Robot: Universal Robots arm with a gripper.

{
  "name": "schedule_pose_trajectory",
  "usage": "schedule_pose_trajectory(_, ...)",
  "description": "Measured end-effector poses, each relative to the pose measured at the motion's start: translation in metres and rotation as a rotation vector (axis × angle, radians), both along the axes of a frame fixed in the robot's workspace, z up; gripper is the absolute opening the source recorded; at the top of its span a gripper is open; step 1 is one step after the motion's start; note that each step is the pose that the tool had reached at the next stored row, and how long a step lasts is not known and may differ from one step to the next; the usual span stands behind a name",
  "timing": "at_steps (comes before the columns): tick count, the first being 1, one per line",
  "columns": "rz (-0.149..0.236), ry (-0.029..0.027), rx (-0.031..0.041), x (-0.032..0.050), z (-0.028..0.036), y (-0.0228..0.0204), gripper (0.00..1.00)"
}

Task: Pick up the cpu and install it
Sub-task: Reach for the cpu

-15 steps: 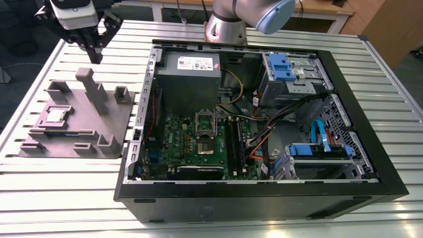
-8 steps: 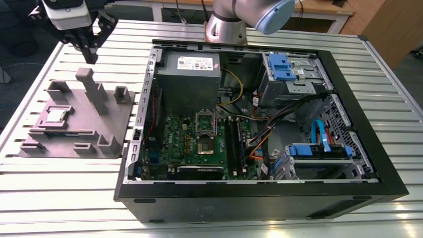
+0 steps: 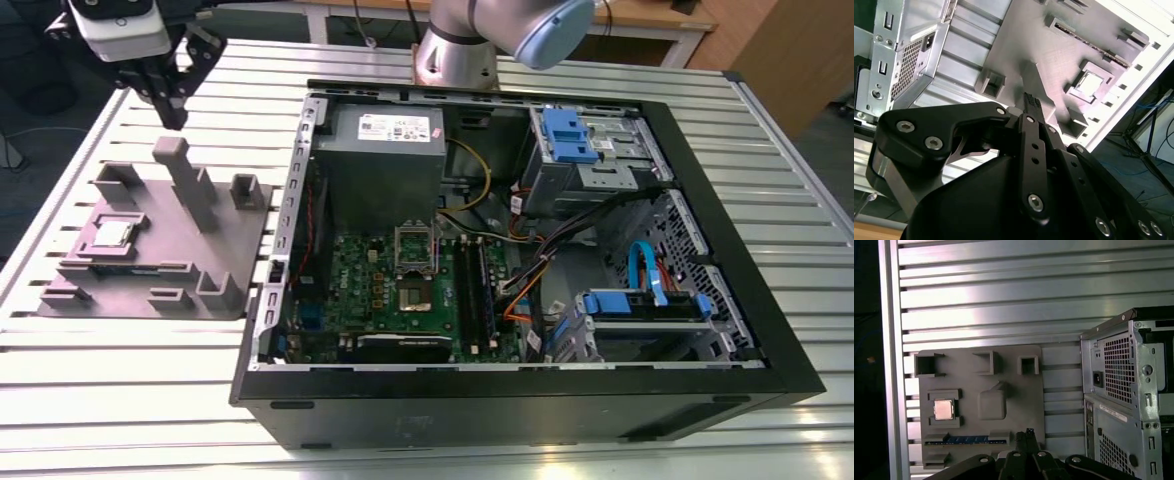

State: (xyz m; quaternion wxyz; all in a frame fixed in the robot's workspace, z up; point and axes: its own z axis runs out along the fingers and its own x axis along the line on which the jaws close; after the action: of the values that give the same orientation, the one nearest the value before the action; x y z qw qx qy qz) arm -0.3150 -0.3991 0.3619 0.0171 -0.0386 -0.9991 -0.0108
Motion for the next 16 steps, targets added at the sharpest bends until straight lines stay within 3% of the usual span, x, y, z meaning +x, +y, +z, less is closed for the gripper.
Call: schedule_pose_trajectory(16, 0.000, -0.0001, 0.0000, -0.0189, -0.0024, 0.0000, 0.10)
